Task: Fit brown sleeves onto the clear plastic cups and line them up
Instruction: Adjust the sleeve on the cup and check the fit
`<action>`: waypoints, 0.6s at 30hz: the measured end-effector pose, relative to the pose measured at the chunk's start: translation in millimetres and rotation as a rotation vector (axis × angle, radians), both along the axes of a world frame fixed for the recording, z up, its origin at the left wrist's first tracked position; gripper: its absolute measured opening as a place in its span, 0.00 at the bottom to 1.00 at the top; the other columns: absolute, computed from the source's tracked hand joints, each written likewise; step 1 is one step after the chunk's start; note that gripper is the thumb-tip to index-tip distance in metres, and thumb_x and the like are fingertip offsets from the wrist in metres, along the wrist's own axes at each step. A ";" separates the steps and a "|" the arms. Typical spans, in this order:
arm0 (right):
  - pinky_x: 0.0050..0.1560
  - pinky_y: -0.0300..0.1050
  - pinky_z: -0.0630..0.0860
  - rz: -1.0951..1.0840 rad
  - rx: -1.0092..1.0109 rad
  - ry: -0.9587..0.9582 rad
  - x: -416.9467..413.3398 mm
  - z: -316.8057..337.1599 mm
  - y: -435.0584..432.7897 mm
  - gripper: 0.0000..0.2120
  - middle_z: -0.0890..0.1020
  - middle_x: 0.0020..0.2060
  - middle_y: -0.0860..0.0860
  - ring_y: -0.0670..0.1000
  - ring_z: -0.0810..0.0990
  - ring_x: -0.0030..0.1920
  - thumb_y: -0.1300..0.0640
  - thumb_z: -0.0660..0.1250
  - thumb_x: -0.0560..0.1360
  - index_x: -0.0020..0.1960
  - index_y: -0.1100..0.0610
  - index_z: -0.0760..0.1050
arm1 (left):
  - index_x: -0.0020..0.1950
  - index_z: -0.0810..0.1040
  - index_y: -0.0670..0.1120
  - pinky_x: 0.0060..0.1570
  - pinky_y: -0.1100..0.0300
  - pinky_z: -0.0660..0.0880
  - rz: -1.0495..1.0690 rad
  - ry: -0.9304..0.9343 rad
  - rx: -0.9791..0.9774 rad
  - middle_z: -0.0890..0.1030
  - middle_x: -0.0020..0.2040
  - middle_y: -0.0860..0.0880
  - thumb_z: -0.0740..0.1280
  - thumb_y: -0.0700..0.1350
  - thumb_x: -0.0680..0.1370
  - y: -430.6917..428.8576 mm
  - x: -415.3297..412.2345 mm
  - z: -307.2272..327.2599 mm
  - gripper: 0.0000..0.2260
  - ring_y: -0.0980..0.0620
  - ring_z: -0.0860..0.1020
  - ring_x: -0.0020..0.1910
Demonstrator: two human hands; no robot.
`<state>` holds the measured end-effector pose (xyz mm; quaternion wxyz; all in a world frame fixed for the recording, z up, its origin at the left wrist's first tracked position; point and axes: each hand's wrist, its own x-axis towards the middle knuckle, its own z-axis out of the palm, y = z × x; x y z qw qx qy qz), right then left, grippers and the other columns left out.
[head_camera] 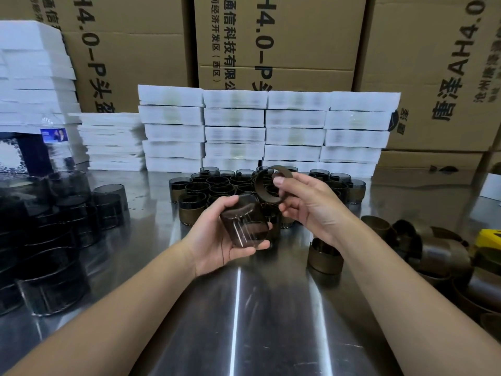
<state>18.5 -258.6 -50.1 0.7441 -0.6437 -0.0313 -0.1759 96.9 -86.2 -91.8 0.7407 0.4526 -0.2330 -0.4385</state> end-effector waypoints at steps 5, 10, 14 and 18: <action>0.32 0.36 0.74 -0.116 -0.167 -0.049 3.3 -2.5 5.7 0.16 0.81 0.30 0.47 0.44 0.76 0.29 0.45 0.67 0.75 0.31 0.49 0.83 | 0.52 0.85 0.53 0.33 0.58 0.82 0.024 -0.121 0.105 0.83 0.57 0.40 0.68 0.68 0.63 -3.6 -1.6 -2.3 0.27 0.38 0.84 0.48; 0.32 0.31 0.70 -0.193 -0.308 -0.075 3.9 -5.6 13.6 0.21 0.78 0.26 0.46 0.42 0.75 0.28 0.45 0.65 0.75 0.26 0.51 0.78 | 0.55 0.84 0.52 0.37 0.58 0.82 -0.080 -0.146 0.146 0.81 0.59 0.41 0.64 0.74 0.64 -3.8 -2.2 -3.6 0.33 0.38 0.83 0.52; 0.33 0.35 0.68 -0.257 -0.347 -0.137 3.0 -6.8 17.0 0.24 0.77 0.29 0.53 0.46 0.74 0.32 0.44 0.68 0.71 0.35 0.67 0.77 | 0.57 0.83 0.47 0.39 0.55 0.82 -0.083 -0.087 0.117 0.81 0.60 0.38 0.61 0.74 0.68 -3.8 -0.1 -3.9 0.35 0.34 0.81 0.54; 0.39 0.39 0.72 -0.282 -0.400 -0.176 1.2 -6.3 21.1 0.13 0.79 0.36 0.57 0.46 0.75 0.36 0.52 0.68 0.66 0.32 0.62 0.74 | 0.63 0.77 0.45 0.42 0.53 0.83 -0.039 -0.021 0.070 0.80 0.61 0.37 0.63 0.72 0.67 -4.1 1.3 -3.5 0.37 0.31 0.80 0.55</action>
